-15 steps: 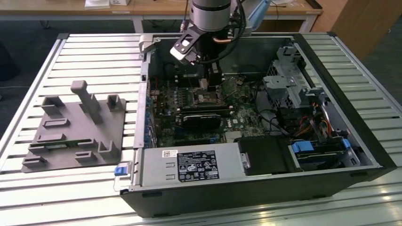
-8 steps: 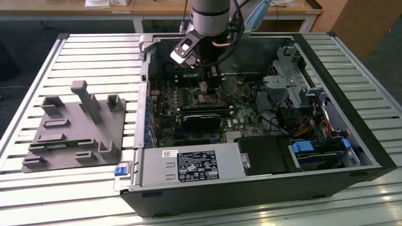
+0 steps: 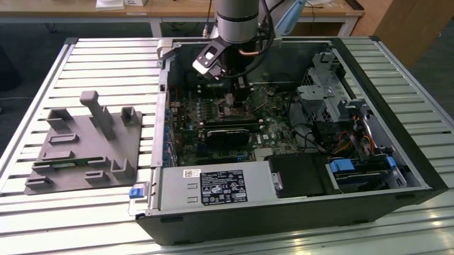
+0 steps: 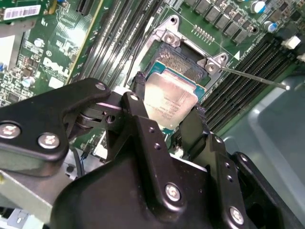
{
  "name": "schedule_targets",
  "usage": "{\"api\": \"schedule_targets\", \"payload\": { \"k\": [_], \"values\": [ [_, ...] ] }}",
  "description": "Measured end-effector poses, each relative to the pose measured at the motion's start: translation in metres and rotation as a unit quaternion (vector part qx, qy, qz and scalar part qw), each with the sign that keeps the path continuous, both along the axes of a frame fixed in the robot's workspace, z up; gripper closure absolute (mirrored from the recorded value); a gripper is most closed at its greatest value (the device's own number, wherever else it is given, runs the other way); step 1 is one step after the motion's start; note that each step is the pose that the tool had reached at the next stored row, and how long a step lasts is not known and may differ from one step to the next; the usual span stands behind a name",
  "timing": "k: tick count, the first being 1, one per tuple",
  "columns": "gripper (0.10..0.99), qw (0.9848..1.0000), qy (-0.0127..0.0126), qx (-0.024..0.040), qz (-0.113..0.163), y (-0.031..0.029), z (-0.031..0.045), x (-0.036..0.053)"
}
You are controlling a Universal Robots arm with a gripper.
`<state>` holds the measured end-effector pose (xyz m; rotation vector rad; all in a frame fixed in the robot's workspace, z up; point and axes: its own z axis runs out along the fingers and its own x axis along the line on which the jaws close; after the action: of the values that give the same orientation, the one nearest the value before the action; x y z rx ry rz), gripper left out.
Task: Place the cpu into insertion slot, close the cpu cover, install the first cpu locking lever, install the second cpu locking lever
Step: 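Place the cpu into insertion slot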
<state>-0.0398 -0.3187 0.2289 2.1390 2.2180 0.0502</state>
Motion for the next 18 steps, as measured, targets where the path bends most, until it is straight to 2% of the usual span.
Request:
{"api": "schedule_targets", "payload": {
  "k": [12,18],
  "values": [
    [0.549,1.0000,0.0000,-0.0002,-0.003,0.0001,-0.0186,-0.0010],
    [0.549,1.0000,0.0000,-0.0002,-0.007,0.0002,-0.0230,-0.0018]
  ]
}}
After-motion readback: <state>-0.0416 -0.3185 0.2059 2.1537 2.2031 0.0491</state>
